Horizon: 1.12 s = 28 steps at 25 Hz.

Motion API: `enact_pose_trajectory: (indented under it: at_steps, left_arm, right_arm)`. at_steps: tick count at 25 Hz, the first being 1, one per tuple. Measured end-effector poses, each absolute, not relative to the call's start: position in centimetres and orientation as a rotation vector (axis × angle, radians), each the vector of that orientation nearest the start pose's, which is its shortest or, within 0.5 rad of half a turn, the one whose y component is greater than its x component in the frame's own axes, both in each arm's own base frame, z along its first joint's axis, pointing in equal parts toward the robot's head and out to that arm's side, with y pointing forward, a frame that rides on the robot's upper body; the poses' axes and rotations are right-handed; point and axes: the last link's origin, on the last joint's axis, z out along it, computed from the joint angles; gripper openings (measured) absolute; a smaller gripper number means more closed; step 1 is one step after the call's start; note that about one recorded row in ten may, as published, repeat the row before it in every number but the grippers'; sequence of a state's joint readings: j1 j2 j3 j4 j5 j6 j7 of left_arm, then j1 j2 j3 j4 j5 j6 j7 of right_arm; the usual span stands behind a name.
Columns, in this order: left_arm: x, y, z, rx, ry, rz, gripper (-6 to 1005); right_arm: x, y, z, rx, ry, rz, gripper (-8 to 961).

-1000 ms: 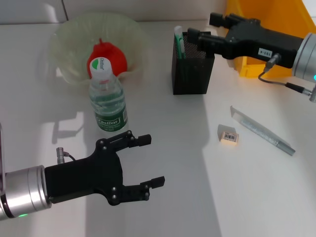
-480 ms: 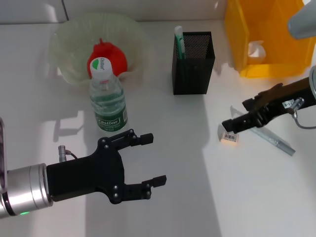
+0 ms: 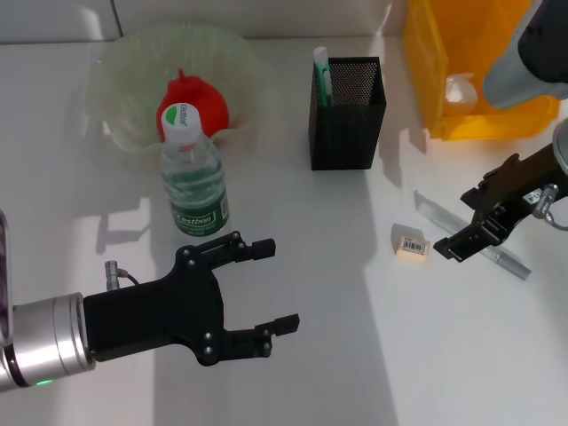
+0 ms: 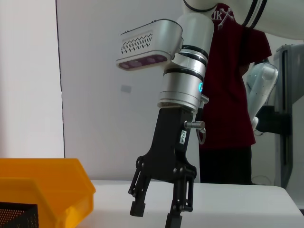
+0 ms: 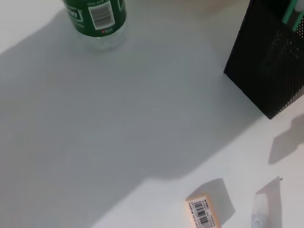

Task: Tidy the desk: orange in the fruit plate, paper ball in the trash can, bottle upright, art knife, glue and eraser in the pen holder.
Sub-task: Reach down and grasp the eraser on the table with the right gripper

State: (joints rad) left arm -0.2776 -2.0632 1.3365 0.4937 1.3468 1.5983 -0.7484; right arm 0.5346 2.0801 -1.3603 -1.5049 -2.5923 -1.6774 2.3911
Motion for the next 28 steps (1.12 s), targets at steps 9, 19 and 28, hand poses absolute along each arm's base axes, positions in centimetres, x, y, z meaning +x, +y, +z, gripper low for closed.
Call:
enact_pose_trajectory:
  at_steps: [9, 19, 28]
  left_arm:
    - [-26.7, 23.7, -5.4, -2.725, -0.093, -1.004, 829]
    - [-26.7, 23.7, -5.4, -2.724, -0.094, -1.004, 829]
    - [-26.8, 23.6, -5.4, -2.724, -0.095, -1.003, 829]
  right_arm:
    - [18.3, 34.6, -0.6, -2.706, 0.581, -0.613, 801]
    - [18.1, 35.3, -3.2, -2.740, 0.545, -0.645, 788]
    - [18.3, 35.6, -4.6, -2.759, 0.547, -0.663, 777]
